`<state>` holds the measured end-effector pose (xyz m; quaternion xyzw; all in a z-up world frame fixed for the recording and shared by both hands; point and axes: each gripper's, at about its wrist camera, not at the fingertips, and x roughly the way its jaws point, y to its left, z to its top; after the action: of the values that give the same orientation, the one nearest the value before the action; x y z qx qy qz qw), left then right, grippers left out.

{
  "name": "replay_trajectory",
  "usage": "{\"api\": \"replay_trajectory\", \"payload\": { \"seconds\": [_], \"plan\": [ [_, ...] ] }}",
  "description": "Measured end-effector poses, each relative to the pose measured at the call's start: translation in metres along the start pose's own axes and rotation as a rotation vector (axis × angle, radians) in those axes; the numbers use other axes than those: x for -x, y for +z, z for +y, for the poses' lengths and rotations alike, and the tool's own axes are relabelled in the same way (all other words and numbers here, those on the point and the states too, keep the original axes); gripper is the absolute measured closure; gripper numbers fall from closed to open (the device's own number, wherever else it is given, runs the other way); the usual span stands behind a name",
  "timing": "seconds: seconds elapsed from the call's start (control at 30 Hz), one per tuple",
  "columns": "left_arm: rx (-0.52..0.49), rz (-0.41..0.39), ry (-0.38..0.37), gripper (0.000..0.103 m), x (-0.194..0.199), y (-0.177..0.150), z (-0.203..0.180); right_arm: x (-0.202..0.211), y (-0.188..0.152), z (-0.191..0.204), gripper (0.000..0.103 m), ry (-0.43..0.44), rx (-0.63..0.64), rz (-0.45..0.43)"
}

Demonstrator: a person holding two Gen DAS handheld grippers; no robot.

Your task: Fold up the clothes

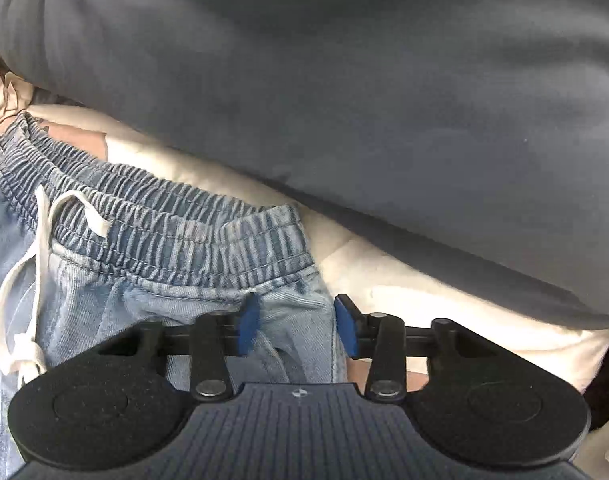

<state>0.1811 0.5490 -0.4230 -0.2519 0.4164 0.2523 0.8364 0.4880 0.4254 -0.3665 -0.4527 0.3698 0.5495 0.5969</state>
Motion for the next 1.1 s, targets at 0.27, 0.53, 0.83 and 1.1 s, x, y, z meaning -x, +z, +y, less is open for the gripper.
{"api": "replay_trajectory", "payload": {
  "seconds": [0.27,0.53,0.83,1.1],
  "plan": [
    [-0.027,-0.056,0.079,0.092,0.017,-0.003,-0.001,0.011,0.002,0.015,0.099,-0.136,0.04,-0.057],
    [-0.019,-0.023,0.108,0.091,0.002,-0.005,0.002,-0.003,0.004,0.021,0.1,-0.188,-0.023,-0.077],
    [-0.06,-0.008,0.181,0.078,0.021,0.002,-0.017,0.043,-0.023,0.004,0.06,-0.156,-0.125,-0.124],
    [-0.062,-0.09,0.176,0.071,0.057,0.014,-0.053,0.133,-0.105,0.0,0.056,-0.141,-0.162,-0.156]
  ]
}}
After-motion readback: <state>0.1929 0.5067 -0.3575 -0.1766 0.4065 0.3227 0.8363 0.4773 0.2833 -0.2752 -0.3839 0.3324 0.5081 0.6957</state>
